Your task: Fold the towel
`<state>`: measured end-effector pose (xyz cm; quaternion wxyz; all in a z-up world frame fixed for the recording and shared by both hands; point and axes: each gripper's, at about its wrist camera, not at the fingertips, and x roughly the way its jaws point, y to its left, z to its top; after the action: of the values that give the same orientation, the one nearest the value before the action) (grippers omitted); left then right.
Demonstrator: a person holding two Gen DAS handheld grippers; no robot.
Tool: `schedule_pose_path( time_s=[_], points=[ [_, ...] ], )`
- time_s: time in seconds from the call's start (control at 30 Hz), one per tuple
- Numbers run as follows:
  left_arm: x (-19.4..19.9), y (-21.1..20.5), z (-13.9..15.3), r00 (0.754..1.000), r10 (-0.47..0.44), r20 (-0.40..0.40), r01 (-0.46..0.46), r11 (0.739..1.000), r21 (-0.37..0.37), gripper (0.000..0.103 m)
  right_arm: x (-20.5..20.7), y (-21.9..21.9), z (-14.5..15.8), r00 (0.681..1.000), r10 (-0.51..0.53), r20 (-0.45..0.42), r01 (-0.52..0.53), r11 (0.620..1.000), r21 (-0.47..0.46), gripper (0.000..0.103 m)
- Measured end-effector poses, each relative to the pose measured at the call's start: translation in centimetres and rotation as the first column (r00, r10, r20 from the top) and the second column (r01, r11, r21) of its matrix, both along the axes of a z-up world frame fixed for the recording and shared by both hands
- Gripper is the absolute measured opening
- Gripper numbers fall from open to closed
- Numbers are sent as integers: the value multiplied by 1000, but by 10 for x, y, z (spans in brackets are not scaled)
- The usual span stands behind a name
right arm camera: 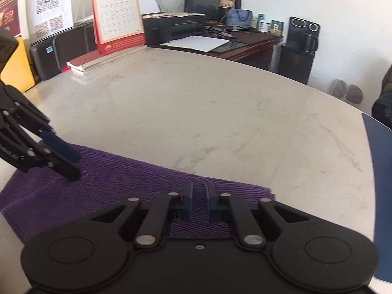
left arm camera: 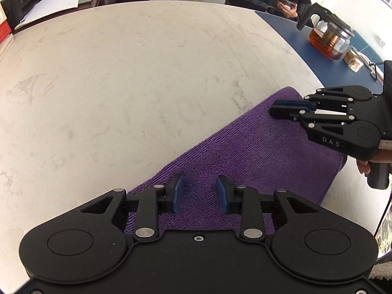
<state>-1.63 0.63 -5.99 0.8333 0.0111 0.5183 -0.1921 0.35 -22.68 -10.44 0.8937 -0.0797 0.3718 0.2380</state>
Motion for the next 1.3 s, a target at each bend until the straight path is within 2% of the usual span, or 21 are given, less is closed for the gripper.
schedule_pose_path(
  time_s=[0.1,0.23,0.33,0.43,0.53,0.63,0.7,0.87,1.03,1.1,1.17,1.3],
  points=[
    [0,2,0,1000,0,1,0,1000,-5,29,5,-21,-2,997,-77,-15,77,997,24,7],
    [0,3,0,1000,-8,2,8,1000,-5,29,4,-16,-3,997,-72,-4,72,997,-13,8],
    [-2,1,3,1000,-3,-5,3,1000,8,30,-3,-11,8,997,-70,-14,70,998,1,8],
    [-19,-2,12,1000,-4,-5,4,1000,-6,30,-30,3,24,1000,3,-7,-3,999,45,13],
    [-46,-10,16,1000,-16,-4,16,1000,-25,30,-70,29,31,990,140,-9,-139,988,72,14],
    [-73,-11,9,999,40,-19,-41,999,-12,30,-96,43,20,973,232,-16,-231,971,63,14],
    [-84,-6,4,996,87,-31,-87,996,-7,30,-102,40,15,970,240,-32,-238,970,57,14],
    [-102,17,0,978,208,-15,-208,978,-19,30,-96,-8,12,988,149,-42,-146,987,72,14],
    [-105,27,5,962,274,-9,-274,961,-16,30,-91,-43,18,996,52,-76,-46,995,86,14],
    [-101,30,13,957,290,10,-290,957,-14,30,-90,-43,26,998,33,-55,-28,996,90,17],
    [-91,35,24,952,302,41,-301,953,-25,32,-86,-38,35,999,30,-29,-26,993,118,29],
    [-57,39,26,948,310,66,-312,950,18,33,-63,-2,39,998,60,16,-62,993,96,30]
  ],
)
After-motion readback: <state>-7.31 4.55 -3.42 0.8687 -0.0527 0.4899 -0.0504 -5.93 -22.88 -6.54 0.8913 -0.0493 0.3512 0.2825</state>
